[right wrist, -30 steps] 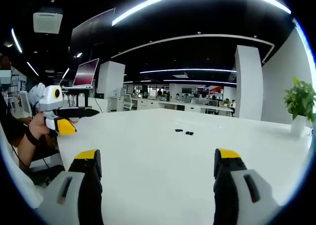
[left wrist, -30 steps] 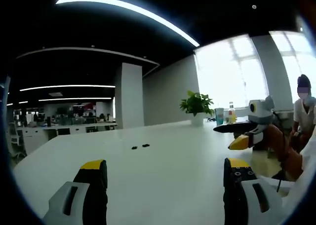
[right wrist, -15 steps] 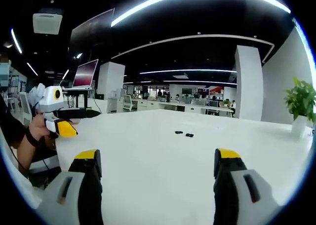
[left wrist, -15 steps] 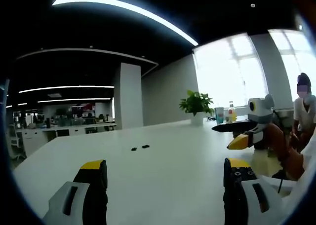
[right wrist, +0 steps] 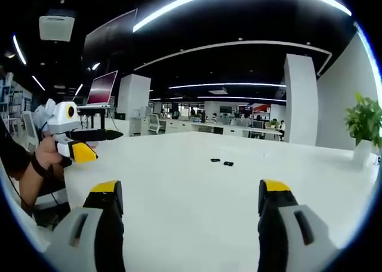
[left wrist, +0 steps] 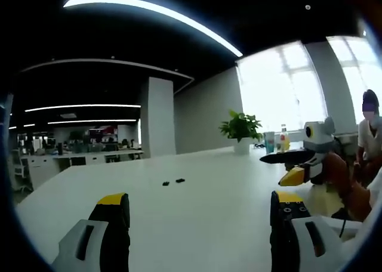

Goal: Snap the two parts of the plastic buckle together until the buckle closes and remains connected.

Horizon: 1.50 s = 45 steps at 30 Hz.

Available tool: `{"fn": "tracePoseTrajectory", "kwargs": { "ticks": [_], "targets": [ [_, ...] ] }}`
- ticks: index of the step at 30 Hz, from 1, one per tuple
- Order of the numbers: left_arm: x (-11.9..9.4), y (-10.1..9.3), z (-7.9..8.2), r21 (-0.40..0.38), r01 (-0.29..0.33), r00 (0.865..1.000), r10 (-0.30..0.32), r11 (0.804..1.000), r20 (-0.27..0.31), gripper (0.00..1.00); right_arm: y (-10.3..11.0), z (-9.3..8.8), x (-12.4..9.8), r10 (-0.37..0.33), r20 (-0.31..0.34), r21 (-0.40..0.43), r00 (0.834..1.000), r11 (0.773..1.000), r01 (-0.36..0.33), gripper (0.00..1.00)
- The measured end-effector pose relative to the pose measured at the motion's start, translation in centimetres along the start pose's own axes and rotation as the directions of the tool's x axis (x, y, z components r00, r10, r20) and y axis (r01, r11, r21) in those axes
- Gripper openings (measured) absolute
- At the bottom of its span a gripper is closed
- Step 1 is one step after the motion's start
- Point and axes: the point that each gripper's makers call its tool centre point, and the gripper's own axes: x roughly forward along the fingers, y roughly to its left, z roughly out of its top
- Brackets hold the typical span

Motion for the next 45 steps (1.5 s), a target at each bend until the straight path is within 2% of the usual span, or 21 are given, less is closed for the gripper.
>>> {"fn": "tracePoseTrajectory", "kwargs": {
  "ticks": [9, 19, 28, 45],
  "targets": [
    [0.7, 0.1, -0.2, -0.001, 0.007, 1.000, -0.007, 1.000, -0.014, 1.00, -0.6, 0.4, 0.8, -0.004, 0.001, -0.006, 1.000, 1.000, 0.004, 0.95],
    [1.5, 0.0, -0.1, -0.003, 0.017, 1.000, -0.017, 1.000, -0.024, 1.00, -1.7, 0.0, 2.2, -0.007, -0.011, 0.013, 1.000, 1.000, 0.007, 0.93],
    [1.9, 0.3, -0.6, -0.012, 0.022, 0.999, -0.022, 1.000, -0.041, 1.00, -1.9, -0.3, 2.6, -0.007, -0.024, 0.013, 1.000, 1.000, 0.007, 0.93],
    [3.0, 0.7, -0.4, -0.025, 0.024, 0.999, -0.025, 0.999, -0.044, 1.00, -2.4, -0.1, 3.4, -0.016, -0.031, 0.013, 0.999, 1.000, 0.016, 0.93]
  ]
}}
